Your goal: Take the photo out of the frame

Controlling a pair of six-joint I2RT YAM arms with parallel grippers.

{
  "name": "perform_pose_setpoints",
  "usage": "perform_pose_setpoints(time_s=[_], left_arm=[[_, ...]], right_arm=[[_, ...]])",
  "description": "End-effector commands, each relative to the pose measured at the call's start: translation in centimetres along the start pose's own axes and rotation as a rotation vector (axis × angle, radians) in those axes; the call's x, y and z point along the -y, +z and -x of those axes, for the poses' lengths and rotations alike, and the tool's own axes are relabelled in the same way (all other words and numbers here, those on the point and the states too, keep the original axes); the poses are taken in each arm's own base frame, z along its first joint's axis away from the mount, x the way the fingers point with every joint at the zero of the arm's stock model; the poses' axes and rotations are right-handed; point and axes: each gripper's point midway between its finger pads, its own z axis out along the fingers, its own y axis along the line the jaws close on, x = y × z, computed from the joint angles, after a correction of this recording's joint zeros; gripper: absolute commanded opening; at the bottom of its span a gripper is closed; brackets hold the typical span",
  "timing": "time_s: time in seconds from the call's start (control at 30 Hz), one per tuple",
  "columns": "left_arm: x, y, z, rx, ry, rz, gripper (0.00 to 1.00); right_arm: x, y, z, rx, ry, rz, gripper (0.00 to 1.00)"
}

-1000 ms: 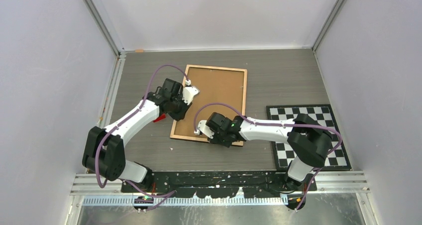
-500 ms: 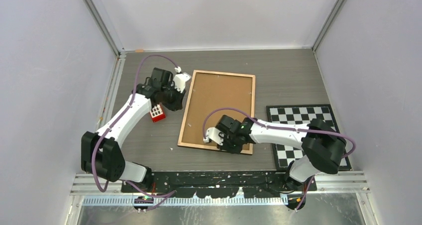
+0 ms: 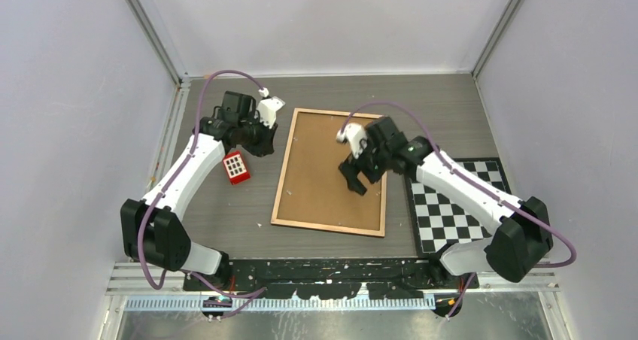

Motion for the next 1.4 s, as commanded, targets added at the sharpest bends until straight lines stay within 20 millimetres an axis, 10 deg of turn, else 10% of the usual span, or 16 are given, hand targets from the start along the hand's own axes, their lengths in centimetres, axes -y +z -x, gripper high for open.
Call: perform_pose_setpoints(time_s=[0.0,0.17,0.53,1.07,1.37], left_arm=[[-0.5,-0.6,1.9,0.047,0.026,0.004,0.00],[-1.1,-1.3,2.5,0.057,0.067,0.019,0.00],[-1.0,-2.0,3.2,0.076,0.061,0.015,0.00],[-2.8,-1.0,2.5,0.056,0.000,0.044,0.00],[-2.2,-0.2,2.0,0.122,0.079,0.008,0.00]], right_arm=[[5.7,-2.6,4.3,0.156,0.343,-0.161,0.99],[10.5,-4.3,3.7,0.188,0.546,-0.325,1.00],[16.8,1.3,-4.7,-0.133,0.918,-0.449,0.84],[18.9,8.8,-6.1,-0.207,0.930,-0.377,0.52],[16.2,10.1,-7.8,-0.281,0.825,-0.272,0.13]])
